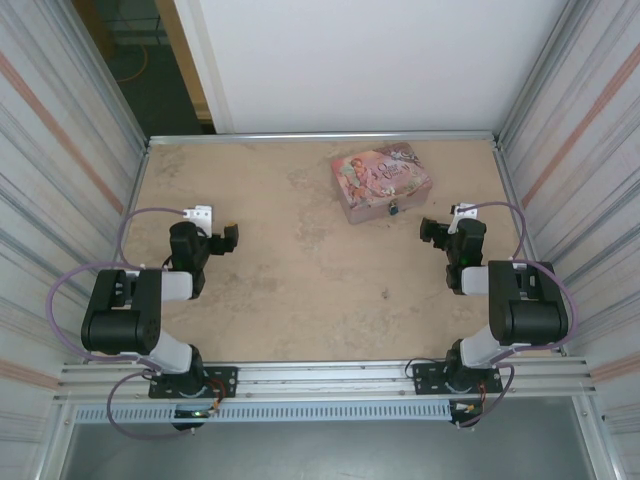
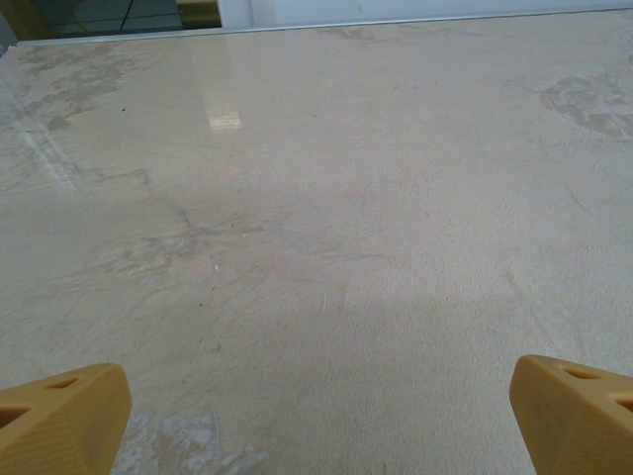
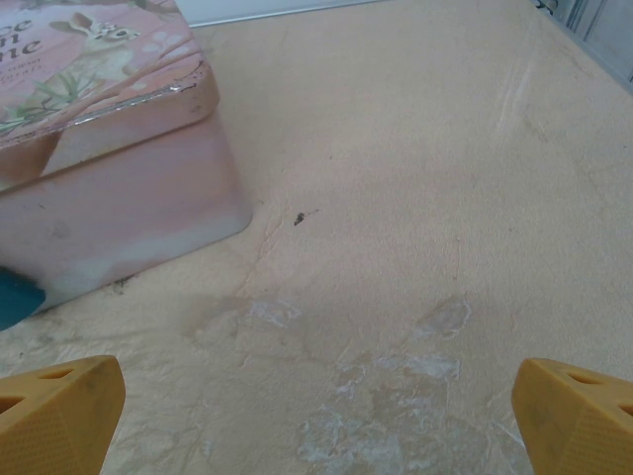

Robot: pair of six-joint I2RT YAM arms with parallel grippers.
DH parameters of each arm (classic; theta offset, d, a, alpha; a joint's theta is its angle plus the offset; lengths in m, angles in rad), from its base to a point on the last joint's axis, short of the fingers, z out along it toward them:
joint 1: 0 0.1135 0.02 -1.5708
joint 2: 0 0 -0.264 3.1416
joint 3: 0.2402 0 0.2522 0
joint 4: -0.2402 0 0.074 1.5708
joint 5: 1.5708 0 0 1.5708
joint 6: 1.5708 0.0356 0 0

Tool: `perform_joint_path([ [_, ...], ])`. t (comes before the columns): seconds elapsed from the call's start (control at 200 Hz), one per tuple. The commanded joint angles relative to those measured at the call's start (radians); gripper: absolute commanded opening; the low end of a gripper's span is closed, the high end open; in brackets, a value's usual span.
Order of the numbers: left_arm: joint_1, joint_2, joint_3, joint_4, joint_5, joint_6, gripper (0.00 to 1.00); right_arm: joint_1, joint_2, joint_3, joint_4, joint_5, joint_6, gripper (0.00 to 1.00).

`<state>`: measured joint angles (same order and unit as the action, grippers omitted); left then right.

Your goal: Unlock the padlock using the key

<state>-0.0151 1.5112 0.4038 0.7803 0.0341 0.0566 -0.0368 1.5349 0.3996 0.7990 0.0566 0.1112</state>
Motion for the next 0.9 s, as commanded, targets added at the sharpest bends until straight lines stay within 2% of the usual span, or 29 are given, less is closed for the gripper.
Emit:
perform_joint_path([
  [0.0,-0.001,0.001,0.012,0.004,0.010,0.020,0.99,0.003,0.005,0.004,0.012,0.022,-0.007,0.99],
  [0.892,-0.002,-0.009,0.008,0.004,0.007,0.015,0.99,0.001,-0.007,0.006,-0.003,0.026,-0.002,0.99],
])
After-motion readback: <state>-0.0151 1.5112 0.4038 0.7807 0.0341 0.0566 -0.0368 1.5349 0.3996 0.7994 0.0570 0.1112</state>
